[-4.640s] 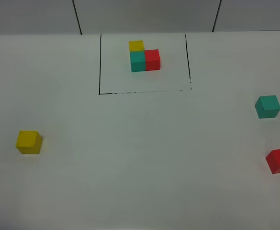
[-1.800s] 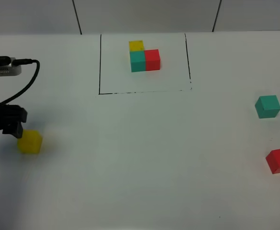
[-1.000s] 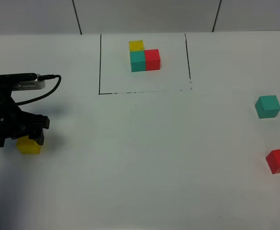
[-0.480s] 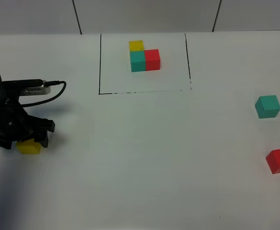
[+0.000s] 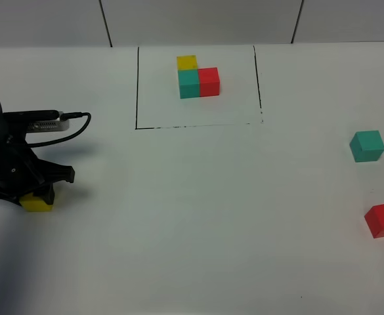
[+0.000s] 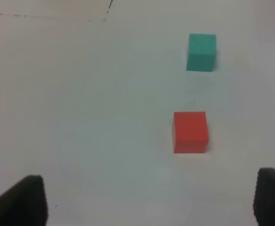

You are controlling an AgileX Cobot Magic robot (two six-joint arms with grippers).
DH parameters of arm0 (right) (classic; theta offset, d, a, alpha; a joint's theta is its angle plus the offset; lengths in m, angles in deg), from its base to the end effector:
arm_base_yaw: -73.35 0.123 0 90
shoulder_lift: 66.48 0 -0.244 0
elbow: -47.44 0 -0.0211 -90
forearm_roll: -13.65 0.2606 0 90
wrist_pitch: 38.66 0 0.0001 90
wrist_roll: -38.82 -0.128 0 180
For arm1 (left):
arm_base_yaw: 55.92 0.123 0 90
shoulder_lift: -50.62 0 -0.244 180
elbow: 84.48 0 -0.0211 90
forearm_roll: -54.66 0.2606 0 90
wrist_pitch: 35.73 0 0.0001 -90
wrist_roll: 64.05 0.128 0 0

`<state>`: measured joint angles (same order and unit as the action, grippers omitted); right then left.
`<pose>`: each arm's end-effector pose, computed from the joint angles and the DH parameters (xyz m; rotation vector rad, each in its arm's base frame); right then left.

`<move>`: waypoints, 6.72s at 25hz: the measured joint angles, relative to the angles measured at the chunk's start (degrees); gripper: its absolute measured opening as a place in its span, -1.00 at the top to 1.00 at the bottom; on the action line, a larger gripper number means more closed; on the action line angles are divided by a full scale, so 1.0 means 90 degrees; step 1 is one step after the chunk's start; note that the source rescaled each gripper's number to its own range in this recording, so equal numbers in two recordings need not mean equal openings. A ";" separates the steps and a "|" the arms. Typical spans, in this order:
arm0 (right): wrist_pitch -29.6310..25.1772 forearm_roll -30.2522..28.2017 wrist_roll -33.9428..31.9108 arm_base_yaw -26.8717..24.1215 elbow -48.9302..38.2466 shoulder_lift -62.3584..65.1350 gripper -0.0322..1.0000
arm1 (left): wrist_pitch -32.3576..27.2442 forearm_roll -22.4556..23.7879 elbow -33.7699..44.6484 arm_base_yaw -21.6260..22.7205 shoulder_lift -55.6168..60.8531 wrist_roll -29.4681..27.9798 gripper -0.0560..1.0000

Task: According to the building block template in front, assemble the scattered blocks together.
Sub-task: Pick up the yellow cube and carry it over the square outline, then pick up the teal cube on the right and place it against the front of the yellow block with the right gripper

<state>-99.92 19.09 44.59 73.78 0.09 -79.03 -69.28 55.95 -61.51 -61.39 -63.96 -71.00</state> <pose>0.0859 0.0113 0.2591 -0.1155 2.1081 0.0596 0.3114 -0.0282 0.0404 -0.0120 2.9857 -0.0045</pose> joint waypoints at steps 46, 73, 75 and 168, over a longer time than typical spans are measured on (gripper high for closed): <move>0.0000 0.0084 0.0000 0.0000 0.0000 0.0000 -0.98 | -0.2942 0.0503 -0.5349 -0.3179 -0.1630 0.2719 0.87; 0.0000 0.0178 0.0000 0.0000 0.0000 0.0000 -0.98 | -0.3838 0.0339 -0.7044 -0.3445 -0.3273 0.4710 0.87; 0.0000 0.0178 0.0000 0.0000 0.0000 0.0000 -0.98 | -0.3838 0.0339 -0.7044 -0.3445 -0.3273 0.4724 0.87; 0.0018 0.0263 -0.0002 0.0000 0.0000 0.0000 -0.98 | -0.3848 0.0157 -0.7098 -0.3637 -0.2623 0.5302 -0.99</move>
<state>-99.76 21.46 44.57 73.78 0.09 -79.03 -103.91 57.36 -125.39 -94.12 -87.56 -23.27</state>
